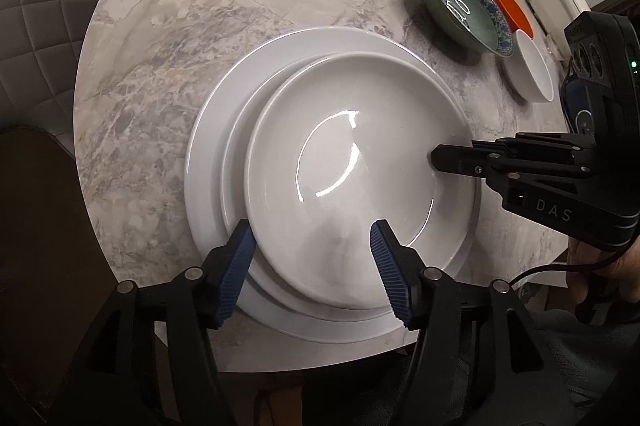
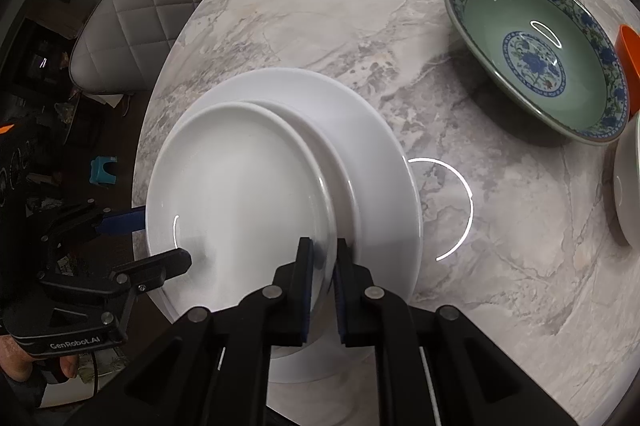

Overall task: Organize plates and bowls
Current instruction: 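Lower the white bowl onto the stacked plates and open both tools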

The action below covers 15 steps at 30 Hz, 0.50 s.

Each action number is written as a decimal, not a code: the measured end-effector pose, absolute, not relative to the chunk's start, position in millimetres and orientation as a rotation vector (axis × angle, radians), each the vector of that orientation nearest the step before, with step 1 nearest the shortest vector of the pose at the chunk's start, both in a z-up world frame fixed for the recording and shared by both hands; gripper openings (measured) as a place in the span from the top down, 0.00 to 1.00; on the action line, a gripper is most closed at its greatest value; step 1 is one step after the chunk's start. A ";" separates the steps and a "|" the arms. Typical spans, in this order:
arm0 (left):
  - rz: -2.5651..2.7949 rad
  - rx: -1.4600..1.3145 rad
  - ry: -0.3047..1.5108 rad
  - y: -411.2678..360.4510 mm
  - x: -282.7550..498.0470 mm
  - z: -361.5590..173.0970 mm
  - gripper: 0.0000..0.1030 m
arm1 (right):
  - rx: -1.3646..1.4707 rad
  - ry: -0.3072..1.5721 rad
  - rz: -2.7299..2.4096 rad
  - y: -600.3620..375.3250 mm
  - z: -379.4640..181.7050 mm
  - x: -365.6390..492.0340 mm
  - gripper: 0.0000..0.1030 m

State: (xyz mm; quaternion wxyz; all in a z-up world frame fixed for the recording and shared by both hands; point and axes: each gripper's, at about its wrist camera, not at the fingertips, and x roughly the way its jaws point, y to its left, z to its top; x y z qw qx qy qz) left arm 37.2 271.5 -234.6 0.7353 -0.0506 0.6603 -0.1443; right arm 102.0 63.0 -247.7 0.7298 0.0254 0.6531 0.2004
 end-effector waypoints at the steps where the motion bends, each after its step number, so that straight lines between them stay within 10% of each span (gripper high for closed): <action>1: -0.314 -0.119 1.442 273.4 36.6 -232.0 0.41 | 0.054 1.439 0.441 62.7 -247.7 102.0 0.90; 10: -0.308 -0.212 1.359 295.2 40.7 -205.2 0.39 | 0.074 1.433 0.447 61.9 -248.4 100.2 0.86; 15: -0.391 -0.288 1.270 291.6 56.9 -176.7 0.36 | 0.172 1.370 0.480 50.4 -230.5 94.1 0.54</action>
